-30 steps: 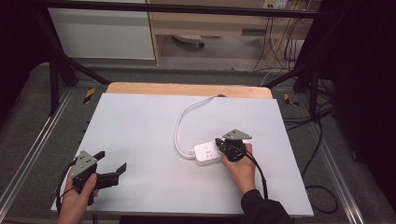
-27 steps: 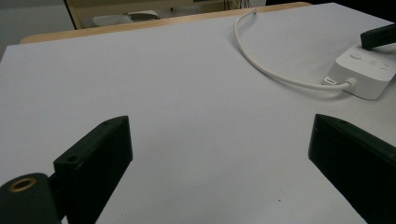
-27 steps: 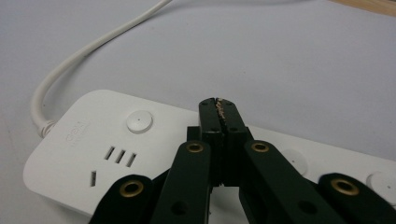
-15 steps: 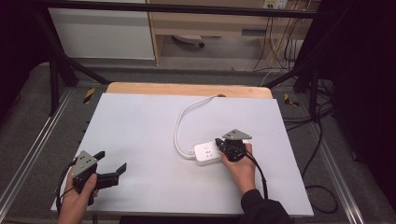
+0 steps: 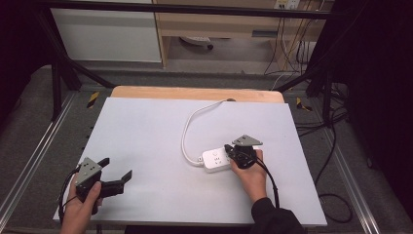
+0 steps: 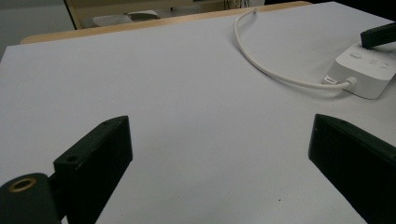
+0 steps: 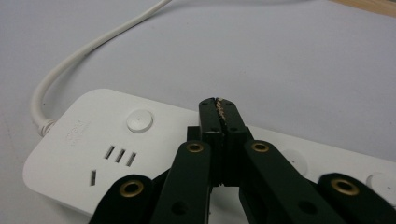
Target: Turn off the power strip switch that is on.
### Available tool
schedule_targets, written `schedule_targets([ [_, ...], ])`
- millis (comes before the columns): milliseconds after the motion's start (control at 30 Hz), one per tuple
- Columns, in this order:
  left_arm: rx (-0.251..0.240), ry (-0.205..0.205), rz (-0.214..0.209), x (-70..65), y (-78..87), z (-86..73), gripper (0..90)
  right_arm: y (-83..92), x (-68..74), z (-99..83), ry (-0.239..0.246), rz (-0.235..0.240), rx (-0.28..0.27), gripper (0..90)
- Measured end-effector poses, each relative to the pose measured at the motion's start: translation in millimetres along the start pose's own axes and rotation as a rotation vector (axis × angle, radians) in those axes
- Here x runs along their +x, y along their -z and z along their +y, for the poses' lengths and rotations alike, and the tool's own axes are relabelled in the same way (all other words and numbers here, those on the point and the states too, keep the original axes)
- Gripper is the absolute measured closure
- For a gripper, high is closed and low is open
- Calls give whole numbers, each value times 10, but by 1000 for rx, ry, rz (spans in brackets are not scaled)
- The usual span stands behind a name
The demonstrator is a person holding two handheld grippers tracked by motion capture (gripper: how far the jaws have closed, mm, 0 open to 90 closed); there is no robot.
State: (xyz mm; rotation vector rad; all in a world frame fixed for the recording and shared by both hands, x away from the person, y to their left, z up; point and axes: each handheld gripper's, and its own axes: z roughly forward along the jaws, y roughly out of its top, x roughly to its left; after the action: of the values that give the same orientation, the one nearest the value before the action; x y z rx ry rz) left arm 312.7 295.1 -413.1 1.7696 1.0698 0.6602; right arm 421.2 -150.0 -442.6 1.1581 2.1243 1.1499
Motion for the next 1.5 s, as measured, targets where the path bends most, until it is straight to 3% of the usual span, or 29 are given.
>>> schedule_targets([
  [1067, 1, -2, -1, -5, -2, 1, 62, -7, 24, 26, 11, -14, 20, 900],
  [1200, -1, -1, 1, 0, 2, 2, 62, -20, 36, 24, 4, 8, 20, 900],
  [1233, 0, 2, 0, -1, 1, 1, 62, -22, 51, 26, 14, -2, 20, 900],
  [1333, -1, -1, 1, -1, 4, 1, 62, -38, 148, 50, 128, -76, 39, 900],
  [1367, -1, -1, 1, -2, 6, 1, 62, -42, 172, 59, 142, -93, 46, 900],
  [1500, 1, 1, -1, 4, 0, -1, 62, -34, 112, 48, 87, -57, 36, 900],
])
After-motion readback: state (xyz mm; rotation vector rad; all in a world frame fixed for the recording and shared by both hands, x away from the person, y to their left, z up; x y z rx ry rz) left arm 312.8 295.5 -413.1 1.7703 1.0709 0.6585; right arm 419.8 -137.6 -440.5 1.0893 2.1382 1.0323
